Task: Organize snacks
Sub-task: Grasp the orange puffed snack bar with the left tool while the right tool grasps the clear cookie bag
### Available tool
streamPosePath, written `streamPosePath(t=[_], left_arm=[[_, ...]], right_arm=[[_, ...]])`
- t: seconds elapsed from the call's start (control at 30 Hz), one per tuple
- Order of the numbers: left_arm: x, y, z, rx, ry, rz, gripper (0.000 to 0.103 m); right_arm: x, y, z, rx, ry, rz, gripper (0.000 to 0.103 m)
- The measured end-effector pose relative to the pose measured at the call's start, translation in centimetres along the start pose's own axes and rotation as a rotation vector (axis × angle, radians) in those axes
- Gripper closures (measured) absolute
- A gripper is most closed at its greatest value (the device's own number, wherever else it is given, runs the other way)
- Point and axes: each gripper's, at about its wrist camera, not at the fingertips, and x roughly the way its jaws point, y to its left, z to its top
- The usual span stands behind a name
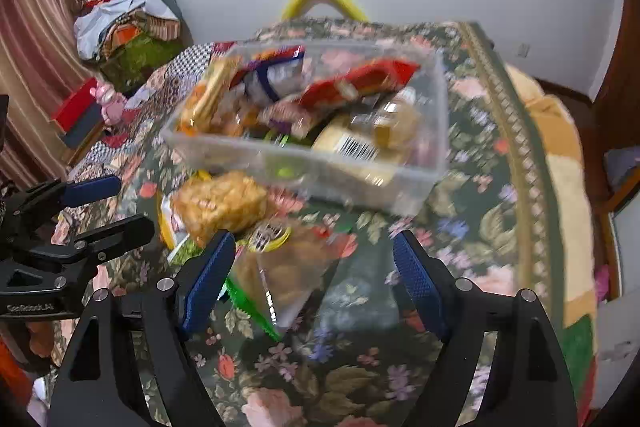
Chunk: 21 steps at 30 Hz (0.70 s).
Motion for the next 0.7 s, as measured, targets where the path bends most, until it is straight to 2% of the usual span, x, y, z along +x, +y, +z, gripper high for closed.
streamPosePath(t=[0.23,0.47,0.53,0.63,0.7], left_arm=[[1.2,0.5,-0.3,-0.01,0.001,0.032,0.024],[2.9,-0.3,0.2,0.012,0.011,0.016,0.024],[3.7,-0.5,0.4,0.015,0.02,0.011,0.024],[4.8,-0.7,0.7,0.02,0.031,0.006,0.024],[5.6,-0.8,1.0,0.02,0.038,0.007,0.024]], right_arm=[[2.7,1.1,-0.5,-0.003,0.042,0.007,0.024],[3.5,-0.1,-1.3,0.069,0.055,0.043,0.026],[3.3,-0.4,-1.4,0.068,0.057,0.057,0.031],[2.6,-0.8,-1.6,0.061,0.06,0.092,0.049],[2.2,-1.4,-1.7,0.056,0.052,0.078,0.05]])
